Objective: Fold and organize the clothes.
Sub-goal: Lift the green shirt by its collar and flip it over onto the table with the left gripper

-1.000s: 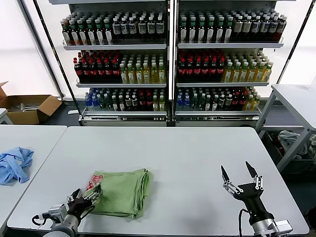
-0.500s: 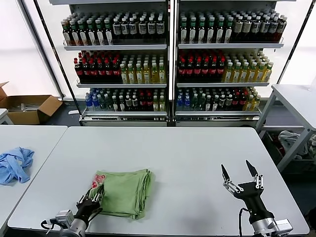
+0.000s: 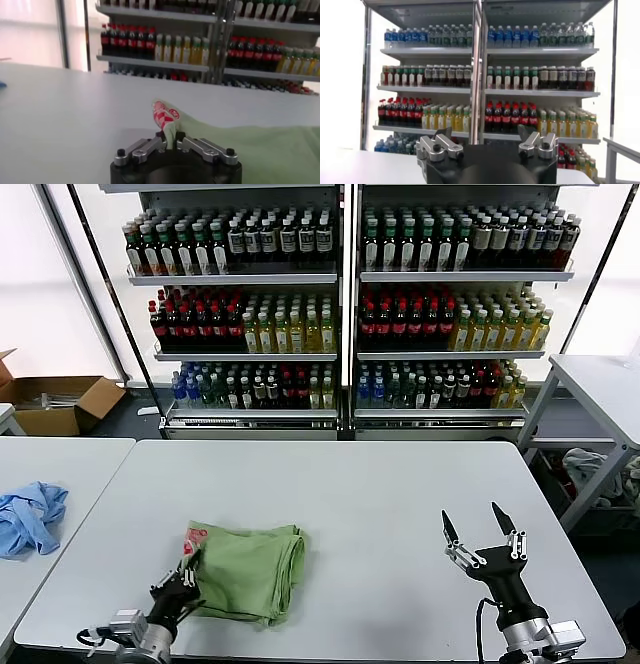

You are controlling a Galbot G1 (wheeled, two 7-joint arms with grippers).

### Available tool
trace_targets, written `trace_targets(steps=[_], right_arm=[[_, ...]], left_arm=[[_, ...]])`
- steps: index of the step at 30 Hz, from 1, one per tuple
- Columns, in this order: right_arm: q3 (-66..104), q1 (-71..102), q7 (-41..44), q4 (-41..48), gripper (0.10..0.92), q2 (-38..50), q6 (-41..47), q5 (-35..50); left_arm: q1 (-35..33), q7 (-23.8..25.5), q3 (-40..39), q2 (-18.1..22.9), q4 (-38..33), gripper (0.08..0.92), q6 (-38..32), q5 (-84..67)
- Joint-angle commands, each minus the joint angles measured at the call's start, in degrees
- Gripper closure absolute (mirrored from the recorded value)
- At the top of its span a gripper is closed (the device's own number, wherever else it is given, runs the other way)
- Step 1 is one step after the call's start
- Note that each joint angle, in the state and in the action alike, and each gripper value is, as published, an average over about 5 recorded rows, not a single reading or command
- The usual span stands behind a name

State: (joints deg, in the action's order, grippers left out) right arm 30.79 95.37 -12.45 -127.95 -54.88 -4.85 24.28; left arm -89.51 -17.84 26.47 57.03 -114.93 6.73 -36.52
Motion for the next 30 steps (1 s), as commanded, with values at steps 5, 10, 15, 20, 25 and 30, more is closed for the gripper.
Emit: trace_targets(steps=[5, 10, 15, 20, 25, 30], right_arm=[[-0.93, -3.05, 0.05, 0.62, 0.203, 1.21, -0.03, 1.85], [-0.95, -3.27, 0.07, 1.13, 0.203, 1.19, -0.86, 2.42], [-0.01, -1.95, 0.08, 0.60, 0.203, 1.08, -1.35, 2.30], [1.36, -0.20, 0.05, -0.25, 0.203, 1.20, -1.53, 2.16], [1.51, -0.06, 0.03, 0.01, 0.203, 1.21, -1.49, 2.07], [0.92, -0.46, 0.10, 0.30, 0.203, 0.69, -1.46, 1.81]], left_arm=[[-4.72, -1.47, 34.70, -11.56, -4.13, 0.853, 6.65, -2.72], [-4.69, 0.08, 38.78, -13.02, -6.68, 0.853, 6.69, 3.45], [-1.90, 0.69, 15.81, -8.55, -1.27, 0.853, -0.69, 19.48], [2.59, -1.23, -5.83, -0.75, 11.51, 0.853, -7.05, 32.13], [2.79, -1.46, -14.50, 3.40, 9.32, 0.853, -10.02, 36.37], [4.67, -1.28, -17.56, 2.70, 4.74, 0.853, -10.58, 36.42]])
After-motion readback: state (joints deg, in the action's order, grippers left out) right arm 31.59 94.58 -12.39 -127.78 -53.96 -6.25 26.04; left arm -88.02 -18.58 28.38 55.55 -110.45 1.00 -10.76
